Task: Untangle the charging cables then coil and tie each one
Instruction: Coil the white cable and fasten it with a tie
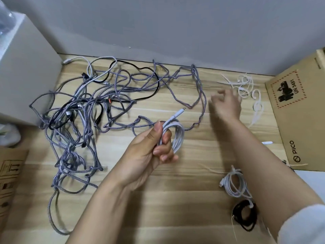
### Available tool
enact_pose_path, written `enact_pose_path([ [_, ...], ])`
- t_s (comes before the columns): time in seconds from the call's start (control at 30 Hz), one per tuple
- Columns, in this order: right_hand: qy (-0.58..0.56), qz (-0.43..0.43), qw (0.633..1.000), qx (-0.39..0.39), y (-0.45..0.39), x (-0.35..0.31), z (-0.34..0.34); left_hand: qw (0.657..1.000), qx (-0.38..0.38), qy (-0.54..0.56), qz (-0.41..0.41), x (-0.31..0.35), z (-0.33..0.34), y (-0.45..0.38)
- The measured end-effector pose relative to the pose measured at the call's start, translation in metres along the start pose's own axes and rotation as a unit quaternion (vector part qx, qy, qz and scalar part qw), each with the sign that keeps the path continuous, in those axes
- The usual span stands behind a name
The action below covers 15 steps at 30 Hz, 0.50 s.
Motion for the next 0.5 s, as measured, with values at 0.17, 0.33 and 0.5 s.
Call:
enact_pose_path([
  [0.17,0.084,-0.016,0.996,-0.021,0.006,0.033,0.007,1.000,0.010,0.007,0.012,0.005,-0.002,0.003],
  [0.33,0.050,-0.069,0.996,0.023,0.048,0.035,-0.001,0.998,0.046,-0.022,0.020,0.006,0.008,0.015],
  [0.5,-0.193,-0.135,0.963,0.131,0.119,-0.003,-0.054,0.989,0.120,-0.052,0.070,0.003,0.011,0.038],
])
Point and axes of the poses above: each hand's wrist, its own y-axis away from the middle knuckle, its own z-axis out of the palm, x = y × z, the point moved 3 cm from there along -y, towards the middle knuckle
